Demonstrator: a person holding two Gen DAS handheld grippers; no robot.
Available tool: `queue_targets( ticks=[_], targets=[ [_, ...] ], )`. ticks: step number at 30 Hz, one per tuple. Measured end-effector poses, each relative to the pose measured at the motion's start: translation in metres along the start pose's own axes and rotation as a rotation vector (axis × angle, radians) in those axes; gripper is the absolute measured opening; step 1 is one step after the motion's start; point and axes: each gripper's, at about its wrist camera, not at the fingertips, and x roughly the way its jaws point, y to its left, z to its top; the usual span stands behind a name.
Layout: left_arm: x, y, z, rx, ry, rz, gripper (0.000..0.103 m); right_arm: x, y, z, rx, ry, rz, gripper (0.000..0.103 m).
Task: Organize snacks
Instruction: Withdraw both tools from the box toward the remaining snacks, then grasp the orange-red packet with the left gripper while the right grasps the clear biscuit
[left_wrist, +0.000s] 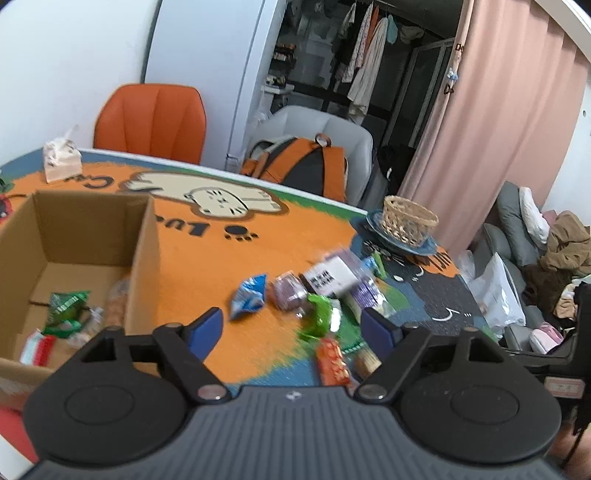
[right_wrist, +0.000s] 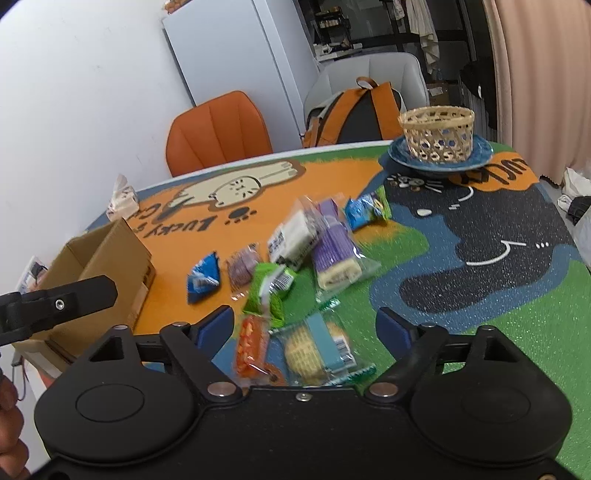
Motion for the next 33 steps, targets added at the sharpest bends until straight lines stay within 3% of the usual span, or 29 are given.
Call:
queue_targets(
  ticks=[7,15,17,20,21,33],
  targets=[
    [0.021,-0.005,-0.012,-0.004,0.046,0.001,0.064,0.016,-0.008,-0.007,-0.003,0.036,-0.009,0.077],
    [0.041,-0.007,-0.020,-0.013,0.088,0.007,0.062,0.032,-0.007,-0.017,-0.042,0.090,-0.010,0.076],
    [0.045,-0.007,-0.022,-0.013,0.095,0.011,0.062,0.032,-0.005,-0.019,-0.071,0.074,-0.024,0.072],
    [0.051,-0.008,-0.025,-0.014,0.112,0.009,0.062,0.030,-0.007,-0.018,-0.080,0.068,-0.036,0.052],
    [0.053,-0.009,-0.026,-0.013,0.117,0.006,0.062,0.029,-0.009,-0.017,-0.076,0.071,-0.034,0.049],
    [0.076,-0.025,-0.037,-0.009,0.146,-0.035,0.063,0.013,-0.035,-0.021,-0.028,0.056,-0.098,0.049]
  ],
)
